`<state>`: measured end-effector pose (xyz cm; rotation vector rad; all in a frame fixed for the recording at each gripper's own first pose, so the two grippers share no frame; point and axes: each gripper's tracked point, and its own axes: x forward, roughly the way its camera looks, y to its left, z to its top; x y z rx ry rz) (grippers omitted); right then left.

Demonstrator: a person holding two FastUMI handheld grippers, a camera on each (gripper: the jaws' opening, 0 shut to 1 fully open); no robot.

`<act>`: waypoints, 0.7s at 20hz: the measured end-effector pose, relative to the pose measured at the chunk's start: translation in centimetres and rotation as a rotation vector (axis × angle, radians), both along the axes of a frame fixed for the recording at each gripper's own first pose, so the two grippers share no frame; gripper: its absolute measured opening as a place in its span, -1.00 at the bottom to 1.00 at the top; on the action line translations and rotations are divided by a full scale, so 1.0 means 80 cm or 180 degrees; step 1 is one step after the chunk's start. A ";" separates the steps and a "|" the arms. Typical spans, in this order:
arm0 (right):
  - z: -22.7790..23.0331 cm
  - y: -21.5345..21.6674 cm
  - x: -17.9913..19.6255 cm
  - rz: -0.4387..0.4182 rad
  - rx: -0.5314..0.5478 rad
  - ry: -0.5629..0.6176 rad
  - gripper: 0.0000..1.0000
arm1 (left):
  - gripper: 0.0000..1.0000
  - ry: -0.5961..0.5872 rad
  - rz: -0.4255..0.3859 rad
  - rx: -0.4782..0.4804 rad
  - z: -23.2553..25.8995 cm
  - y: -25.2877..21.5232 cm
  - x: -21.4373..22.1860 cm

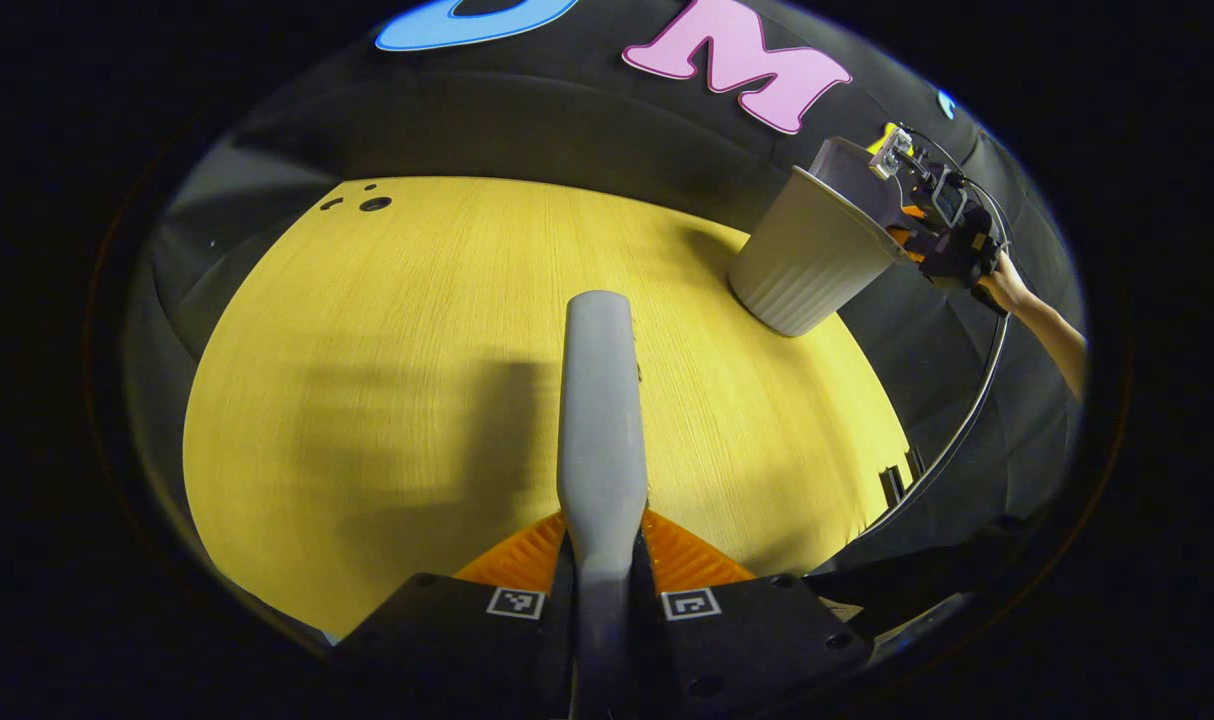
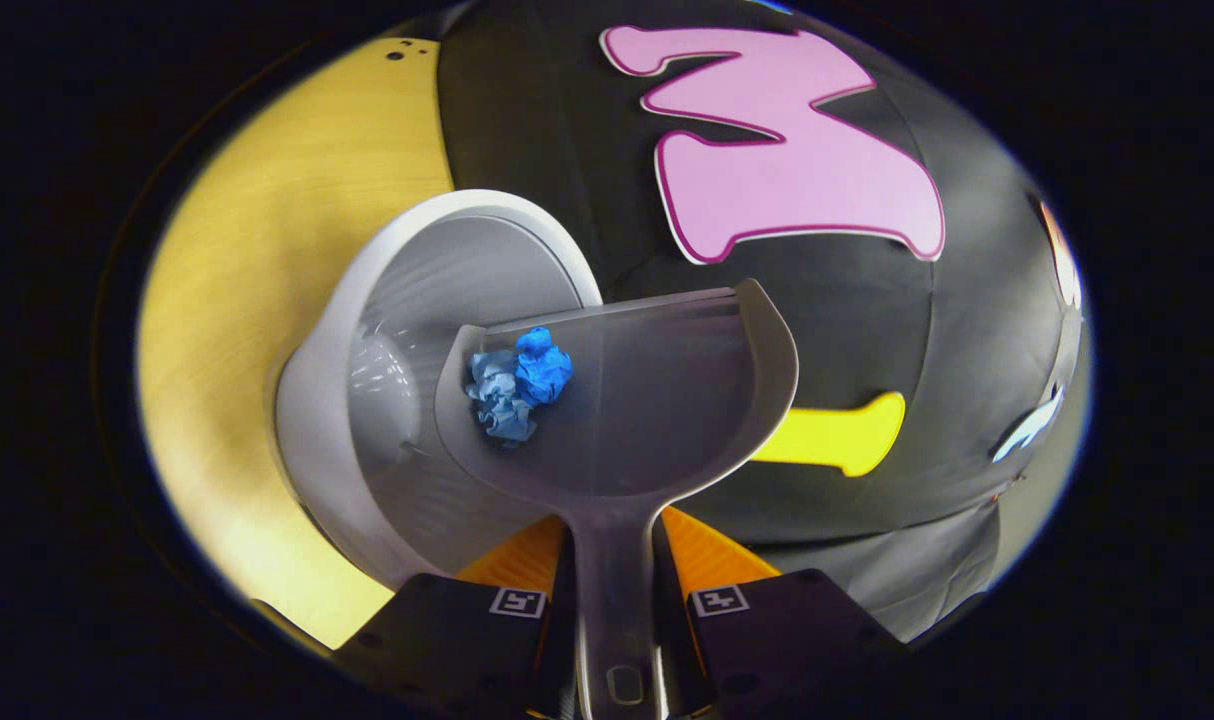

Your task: Pick up the small broom and dustpan from the desktop, sweep the trash into the dustpan with the broom, and then empty the trash into the garbage bin.

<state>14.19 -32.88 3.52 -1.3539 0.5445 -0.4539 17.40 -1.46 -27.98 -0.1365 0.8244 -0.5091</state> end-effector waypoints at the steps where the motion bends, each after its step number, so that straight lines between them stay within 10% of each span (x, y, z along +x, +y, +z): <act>1: 0.000 -0.002 -0.001 0.0011 -0.0040 0.0014 -0.24 | -0.43 0.0010 0.0001 -0.0007 -0.001 0.000 0.000; 14: -0.006 -0.003 -0.001 -0.0097 0.0278 0.0043 -0.24 | -0.43 -0.0018 -0.0027 0.0019 0.003 -0.007 -0.010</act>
